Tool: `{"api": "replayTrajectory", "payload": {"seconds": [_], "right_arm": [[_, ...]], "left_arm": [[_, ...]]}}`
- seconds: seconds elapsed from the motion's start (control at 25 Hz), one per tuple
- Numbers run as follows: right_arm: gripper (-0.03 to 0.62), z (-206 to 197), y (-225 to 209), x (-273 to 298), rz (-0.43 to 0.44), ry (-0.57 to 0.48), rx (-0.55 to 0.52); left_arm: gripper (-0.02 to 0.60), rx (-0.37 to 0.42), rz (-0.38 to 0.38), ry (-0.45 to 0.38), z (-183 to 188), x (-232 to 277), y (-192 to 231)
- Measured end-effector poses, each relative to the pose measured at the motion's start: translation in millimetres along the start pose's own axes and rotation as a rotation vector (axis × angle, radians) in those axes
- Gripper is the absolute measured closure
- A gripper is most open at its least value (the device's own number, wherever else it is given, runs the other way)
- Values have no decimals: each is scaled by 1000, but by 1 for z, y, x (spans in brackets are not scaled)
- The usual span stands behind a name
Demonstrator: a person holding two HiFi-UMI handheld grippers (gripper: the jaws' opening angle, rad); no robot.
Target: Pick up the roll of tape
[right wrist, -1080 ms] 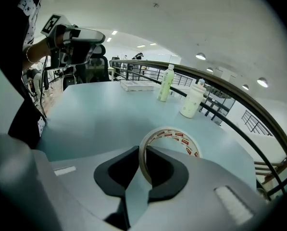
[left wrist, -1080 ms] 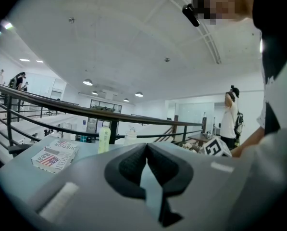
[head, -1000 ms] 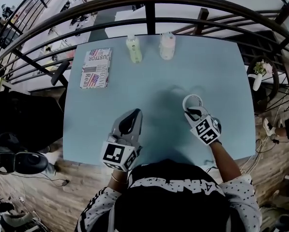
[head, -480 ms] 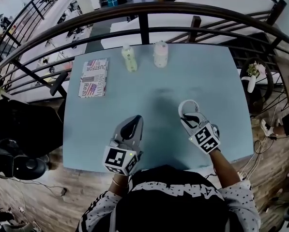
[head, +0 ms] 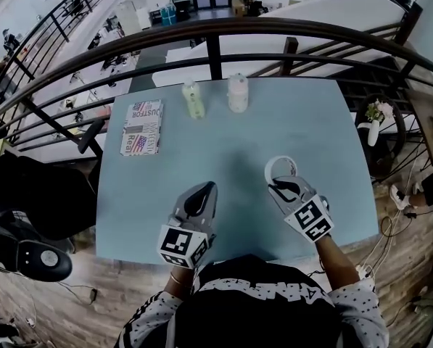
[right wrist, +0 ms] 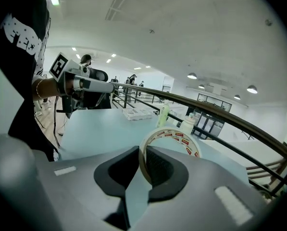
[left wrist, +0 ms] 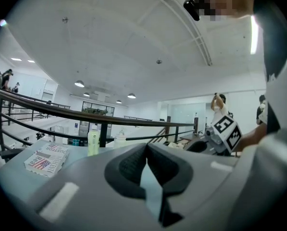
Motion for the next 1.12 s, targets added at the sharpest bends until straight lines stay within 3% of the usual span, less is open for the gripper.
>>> {"api": "replayTrajectory", "payload": {"seconds": [0.64,1.12], "right_arm": [[542,28,13,-54,-53,-160,28],[542,39,18,-67,-59,-198,17]], "left_arm": [[581,39,-25,-9,6,-13,-30],[581,43,-11,-25,13,-24,-35]]}}
Point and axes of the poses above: the fingertips, and each gripper's own axes: x forward along the fingers, y to its left, z out of its top, the point moved 4 cm from there along -x, backward along the fingers, and after that the axes turned 9 degrees about z, right-handed, at the moved point
